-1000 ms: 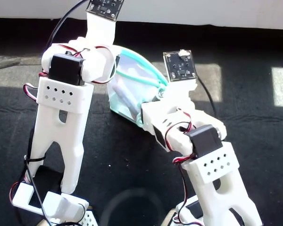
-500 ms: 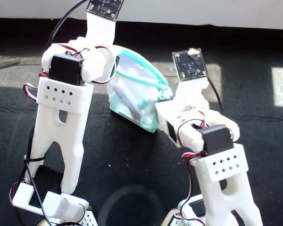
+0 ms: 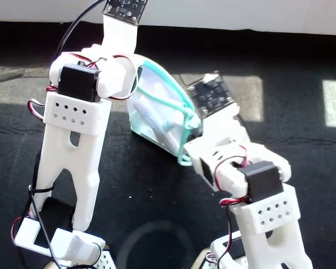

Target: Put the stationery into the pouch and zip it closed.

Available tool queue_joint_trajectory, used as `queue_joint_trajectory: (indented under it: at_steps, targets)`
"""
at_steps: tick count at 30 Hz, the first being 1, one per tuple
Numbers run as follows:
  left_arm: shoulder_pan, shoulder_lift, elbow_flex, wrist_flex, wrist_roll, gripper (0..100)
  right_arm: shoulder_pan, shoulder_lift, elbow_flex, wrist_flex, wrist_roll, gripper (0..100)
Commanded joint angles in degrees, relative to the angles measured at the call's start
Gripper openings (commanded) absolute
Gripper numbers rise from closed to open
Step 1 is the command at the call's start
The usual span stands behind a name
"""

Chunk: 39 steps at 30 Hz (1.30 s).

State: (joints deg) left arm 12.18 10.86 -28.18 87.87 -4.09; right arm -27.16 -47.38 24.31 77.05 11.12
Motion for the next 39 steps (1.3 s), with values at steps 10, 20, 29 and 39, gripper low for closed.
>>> queue_joint_trajectory:
  at_steps: [10, 20, 29, 39]
  targets:
    - [2.07, 5.67, 1.19, 2.46, 0.00, 1, -1.54, -1.01, 2.15, -6.55, -14.33, 12.2]
    - [1.89, 5.58, 1.19, 2.46, 0.00, 1, -1.54, -1.01, 4.35, -10.77, -16.70, 11.8]
    - [1.80, 5.49, 1.19, 2.46, 0.00, 1, -1.54, -1.54, 1.10, -5.14, -2.55, 0.5]
    - [1.80, 5.49, 1.19, 2.46, 0.00, 1, -1.54, -1.63, -9.54, 2.33, 0.09, 0.5]
